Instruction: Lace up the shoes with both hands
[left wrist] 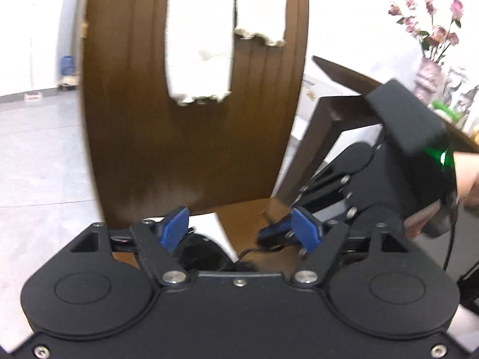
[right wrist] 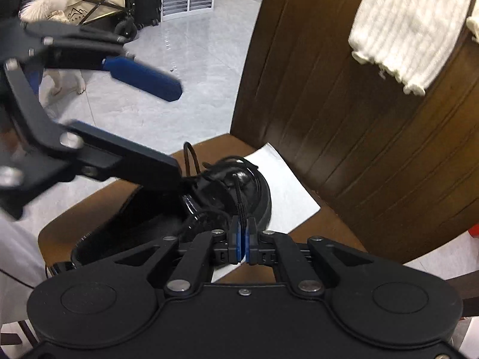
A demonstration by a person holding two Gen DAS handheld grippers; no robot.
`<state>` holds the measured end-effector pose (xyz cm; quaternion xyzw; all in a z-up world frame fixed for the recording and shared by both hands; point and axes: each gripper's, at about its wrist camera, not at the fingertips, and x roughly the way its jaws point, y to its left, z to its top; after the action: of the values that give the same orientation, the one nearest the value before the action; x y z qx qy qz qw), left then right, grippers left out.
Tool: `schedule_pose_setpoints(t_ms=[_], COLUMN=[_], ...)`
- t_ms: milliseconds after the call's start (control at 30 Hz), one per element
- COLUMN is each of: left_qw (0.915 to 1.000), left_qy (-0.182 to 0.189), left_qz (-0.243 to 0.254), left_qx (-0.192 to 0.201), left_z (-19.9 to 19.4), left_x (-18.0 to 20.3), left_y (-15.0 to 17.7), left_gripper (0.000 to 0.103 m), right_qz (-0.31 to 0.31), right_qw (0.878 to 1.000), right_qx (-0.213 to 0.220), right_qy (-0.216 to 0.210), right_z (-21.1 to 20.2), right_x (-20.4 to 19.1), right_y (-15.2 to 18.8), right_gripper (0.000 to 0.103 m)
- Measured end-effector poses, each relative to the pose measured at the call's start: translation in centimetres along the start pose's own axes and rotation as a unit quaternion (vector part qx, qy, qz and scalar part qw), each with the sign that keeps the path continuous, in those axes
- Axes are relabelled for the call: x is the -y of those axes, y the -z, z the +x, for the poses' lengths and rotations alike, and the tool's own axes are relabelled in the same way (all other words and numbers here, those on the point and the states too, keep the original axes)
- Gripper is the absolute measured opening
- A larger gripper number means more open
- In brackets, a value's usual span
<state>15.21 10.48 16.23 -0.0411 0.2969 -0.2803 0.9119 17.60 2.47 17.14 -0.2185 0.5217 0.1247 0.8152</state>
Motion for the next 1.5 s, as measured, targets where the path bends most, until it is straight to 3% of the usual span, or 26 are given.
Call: schedule_pose_setpoints(t_ms=[167, 200, 233, 267, 300, 333, 433, 567, 767, 833, 867, 933, 1000, 1067, 1233, 1267, 1400, 1500], left_qw=[0.9992, 0.9984, 0.9974, 0.9965, 0.9952, 0.9947, 0.9942, 0.9886, 0.9719, 0.9672, 0.9654, 0.9585, 0.9495, 0.9423, 0.9288, 0.9269, 0.9242, 0.9227], left_qy=[0.016, 0.031, 0.043, 0.050, 0.058, 0.064, 0.071, 0.094, 0.141, 0.151, 0.153, 0.162, 0.175, 0.185, 0.206, 0.209, 0.209, 0.209], left_qz=[-0.035, -0.047, -0.057, -0.067, -0.078, -0.081, -0.080, -0.117, -0.188, -0.205, -0.211, -0.235, -0.260, -0.278, -0.307, -0.311, -0.319, -0.323], left_qx=[-0.012, -0.007, -0.004, -0.003, -0.005, -0.008, -0.013, -0.005, 0.002, 0.004, 0.005, 0.010, 0.015, 0.018, 0.024, 0.025, 0.024, 0.025], left_z=[2.9, 3.4, 3.8, 4.2, 4.6, 5.0, 5.7, 6.4, 7.2, 7.3, 7.4, 7.5, 7.6, 7.6, 7.6, 7.5, 7.4, 7.4], left_x=[-0.2, -0.3, -0.4, -0.6, -0.6, -0.6, -0.3, -1.0, -3.0, -3.5, -3.8, -4.6, -5.4, -6.0, -6.9, -7.0, -7.3, -7.6], left_y=[0.2, 0.4, 0.6, 0.8, 1.0, 1.2, 1.7, 2.0, 2.7, 2.9, 2.9, 3.2, 3.6, 3.8, 4.1, 4.2, 4.4, 4.6], left_gripper=[0.078, 0.065, 0.038, 0.028, 0.006, 0.002, 0.002, 0.002, 0.002, 0.002, 0.002, 0.002, 0.002, 0.002, 0.002, 0.002, 0.002, 0.002], right_qz=[0.013, 0.016, 0.018, 0.021, 0.023, 0.026, 0.034, 0.044, 0.058, 0.054, 0.054, 0.058, 0.063, 0.068, 0.083, 0.089, 0.109, 0.108], right_qw=[1.000, 1.000, 1.000, 1.000, 1.000, 0.999, 0.999, 0.998, 0.997, 0.997, 0.997, 0.996, 0.994, 0.991, 0.985, 0.983, 0.979, 0.977], right_qx=[0.011, 0.013, 0.015, 0.017, 0.019, 0.021, 0.027, 0.036, 0.049, 0.056, 0.060, 0.063, 0.085, 0.112, 0.154, 0.159, 0.174, 0.184], right_qy=[0.004, 0.005, 0.006, 0.007, 0.008, 0.009, 0.011, 0.014, 0.020, 0.020, 0.020, 0.023, 0.018, 0.011, 0.009, 0.008, -0.001, -0.001], right_z=[-0.9, -1.0, -1.2, -1.4, -1.6, -1.7, -2.3, -3.0, -4.0, -4.3, -4.4, -5.0, -5.9, -6.6, -5.8, -5.8, -5.6, -4.3], right_x=[-0.9, -1.1, -1.3, -1.5, -1.7, -1.9, -2.4, -3.2, -4.3, 0.1, 0.3, 0.4, 0.3, 0.2, 0.0, 0.0, 0.0, 0.0], right_y=[0.7, 0.8, 1.0, 1.1, 1.3, 1.4, 1.8, 2.4, 3.2, 1.9, 1.8, 1.9, 2.3, 3.0, 4.6, 4.7, 4.9, 5.4], right_gripper=[0.002, 0.002, 0.002, 0.003, 0.003, 0.003, 0.003, 0.003, 0.004, 0.004, 0.006, 0.018, 0.043, 0.048, 0.047, 0.042, 0.004, 0.003])
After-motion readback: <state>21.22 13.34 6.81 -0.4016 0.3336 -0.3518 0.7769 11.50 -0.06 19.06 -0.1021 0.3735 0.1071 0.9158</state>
